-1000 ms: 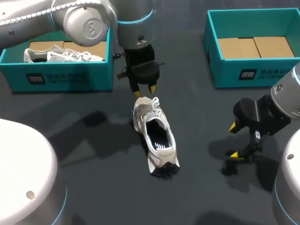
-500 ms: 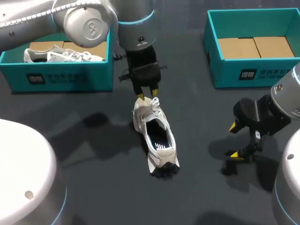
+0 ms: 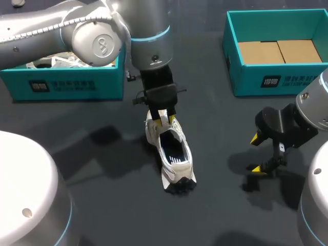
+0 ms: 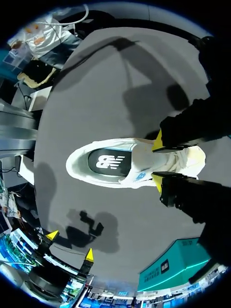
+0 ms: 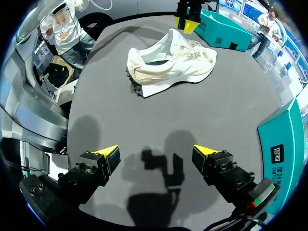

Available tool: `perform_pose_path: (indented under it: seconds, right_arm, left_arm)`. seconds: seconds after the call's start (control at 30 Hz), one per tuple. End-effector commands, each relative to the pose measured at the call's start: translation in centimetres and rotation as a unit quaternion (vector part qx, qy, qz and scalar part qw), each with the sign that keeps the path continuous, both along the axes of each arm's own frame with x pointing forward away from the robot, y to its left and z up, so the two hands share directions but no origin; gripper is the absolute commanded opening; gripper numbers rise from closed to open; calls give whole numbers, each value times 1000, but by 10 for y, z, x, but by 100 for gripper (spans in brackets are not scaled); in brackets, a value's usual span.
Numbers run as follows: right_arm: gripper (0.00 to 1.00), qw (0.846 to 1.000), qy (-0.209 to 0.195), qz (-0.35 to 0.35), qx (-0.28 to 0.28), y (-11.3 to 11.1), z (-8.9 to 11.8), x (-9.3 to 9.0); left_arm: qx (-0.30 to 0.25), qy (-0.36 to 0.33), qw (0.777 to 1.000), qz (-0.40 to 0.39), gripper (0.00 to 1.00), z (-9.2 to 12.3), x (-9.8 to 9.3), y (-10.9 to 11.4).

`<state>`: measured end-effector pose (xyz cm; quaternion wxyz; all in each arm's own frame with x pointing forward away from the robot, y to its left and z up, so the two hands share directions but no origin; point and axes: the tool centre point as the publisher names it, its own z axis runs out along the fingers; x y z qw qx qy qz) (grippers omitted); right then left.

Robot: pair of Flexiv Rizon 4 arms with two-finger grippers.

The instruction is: Take the shoe out of the shoebox, open the shoe tongue, remove and reinsert the insole, then place the shoe into the shoebox

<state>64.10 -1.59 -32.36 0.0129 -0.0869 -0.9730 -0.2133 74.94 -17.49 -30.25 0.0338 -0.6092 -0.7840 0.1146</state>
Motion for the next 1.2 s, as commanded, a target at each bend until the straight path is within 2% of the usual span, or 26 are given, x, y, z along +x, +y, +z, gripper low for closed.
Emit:
perform_pose_path:
  seconds: [0.03, 0.23, 0.43, 0.53, 0.73, 0.87, 0.97, 1.1, 1.2]
  right_arm:
    - [100, 1000, -1, -1, -1, 0, 0, -2]
    - [100, 1000, -1, -1, -1, 0, 0, -2]
    - [100, 1000, -1, -1, -1, 0, 0, -2]
    - [100, 1000, -1, -1, -1, 0, 0, -2]
    - [100, 1000, -1, -1, -1, 0, 0, -2]
    - [100, 1000, -1, -1, -1, 0, 0, -2]
    - [100, 1000, -1, -1, -1, 0, 0, -2]
    - [100, 1000, -1, -1, -1, 0, 0, -2]
    - [100, 1000, -1, -1, -1, 0, 0, -2]
  left_arm:
    - [1, 5, 1000, -4, 24, -18, -10, -2]
    - [13, 11, 1000, -14, 23, -31, -28, 0]
    - [-11, -26, 1000, -14, 24, -5, -26, -1]
    - [-17, -38, 999, -13, 24, -2, -24, -7]
    - [-18, -41, 999, -21, 24, -26, -24, -20]
    - [-3, -25, 1000, -19, 21, -49, -27, -21]
    - [4, -8, 1000, -20, 22, -61, -35, -18]
    - [9, -15, 1000, -23, 22, -63, -47, -14]
    - [-6, -31, 999, -22, 22, -48, -49, -12]
